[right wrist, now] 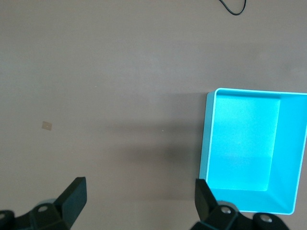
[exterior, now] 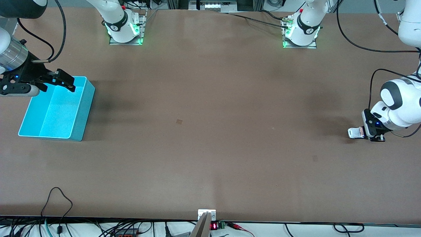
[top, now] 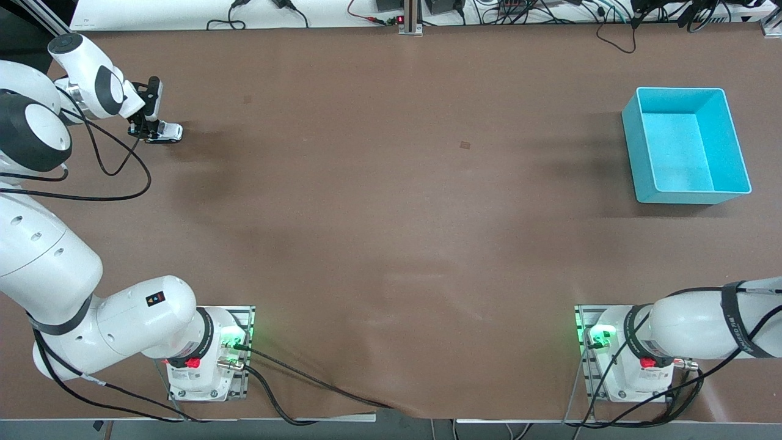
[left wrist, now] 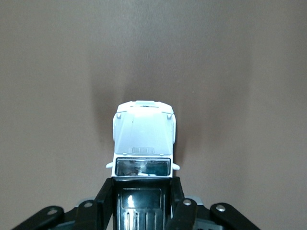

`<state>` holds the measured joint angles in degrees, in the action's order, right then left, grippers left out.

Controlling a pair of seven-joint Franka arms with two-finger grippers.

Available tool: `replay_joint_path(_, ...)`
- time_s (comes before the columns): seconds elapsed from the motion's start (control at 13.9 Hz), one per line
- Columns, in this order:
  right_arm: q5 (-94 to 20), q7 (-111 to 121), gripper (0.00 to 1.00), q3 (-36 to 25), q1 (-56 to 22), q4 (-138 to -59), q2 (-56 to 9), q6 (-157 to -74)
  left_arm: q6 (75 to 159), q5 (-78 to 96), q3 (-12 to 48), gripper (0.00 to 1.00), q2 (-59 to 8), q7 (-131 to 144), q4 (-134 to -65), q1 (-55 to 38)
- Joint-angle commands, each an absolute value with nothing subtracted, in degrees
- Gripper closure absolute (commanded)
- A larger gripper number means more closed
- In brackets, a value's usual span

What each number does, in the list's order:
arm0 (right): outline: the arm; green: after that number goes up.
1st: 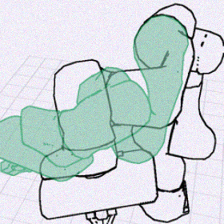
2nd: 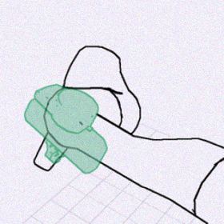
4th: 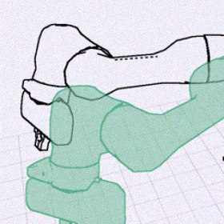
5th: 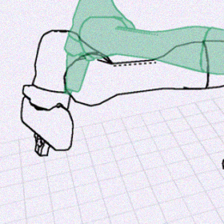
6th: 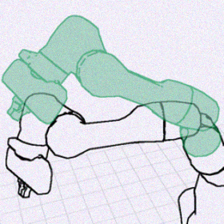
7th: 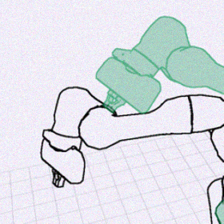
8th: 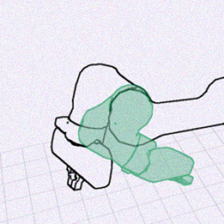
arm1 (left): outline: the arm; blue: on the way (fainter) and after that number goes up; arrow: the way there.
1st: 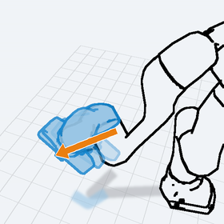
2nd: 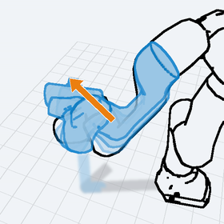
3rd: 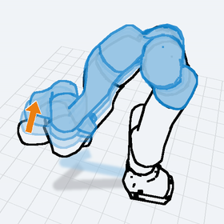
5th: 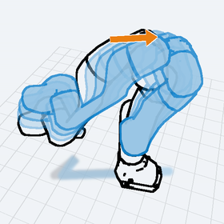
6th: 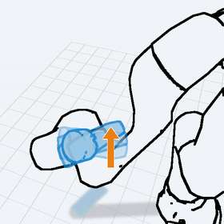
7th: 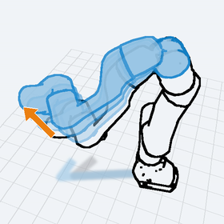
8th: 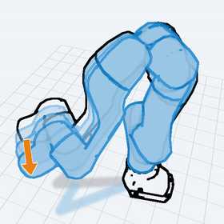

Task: Wind and store white jeep toy
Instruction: 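Drag the jeep backward along the table with the left gripper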

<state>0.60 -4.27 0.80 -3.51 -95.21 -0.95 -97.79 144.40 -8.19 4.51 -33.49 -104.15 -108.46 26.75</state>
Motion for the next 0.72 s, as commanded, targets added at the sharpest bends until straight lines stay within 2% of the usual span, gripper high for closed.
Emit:
replay_joint_path(0.0,0.97,-4.83,0.00,0.97,-3.69,-95.71,-0.44,-98.00,143.88,-8.96,4.48,0.74,-37.88,-106.08,-107.93,28.04)
replay_joint_path(0.07,0.97,-4.83,0.00,0.97,-3.69,-95.71,-0.44,-98.00,143.70,-8.88,4.48,0.69,-37.71,-106.00,-107.49,27.95)
replay_joint_path(0.14,0.97,-4.83,0.00,0.97,-3.69,-95.71,-0.35,-98.00,143.70,-8.96,4.57,0.48,-37.62,-106.08,-107.23,28.04)
replay_joint_path(0.22,0.97,-4.83,0.00,0.97,-3.69,-95.71,-0.44,-98.00,143.44,-8.96,4.83,0.00,-37.27,-106.08,-107.14,28.12)
replay_joint_path(0.65,0.97,-4.83,0.00,0.97,-3.69,-95.71,-0.44,-98.09,140.36,-8.88,5.36,0.00,-32.35,-105.29,-107.05,26.55)
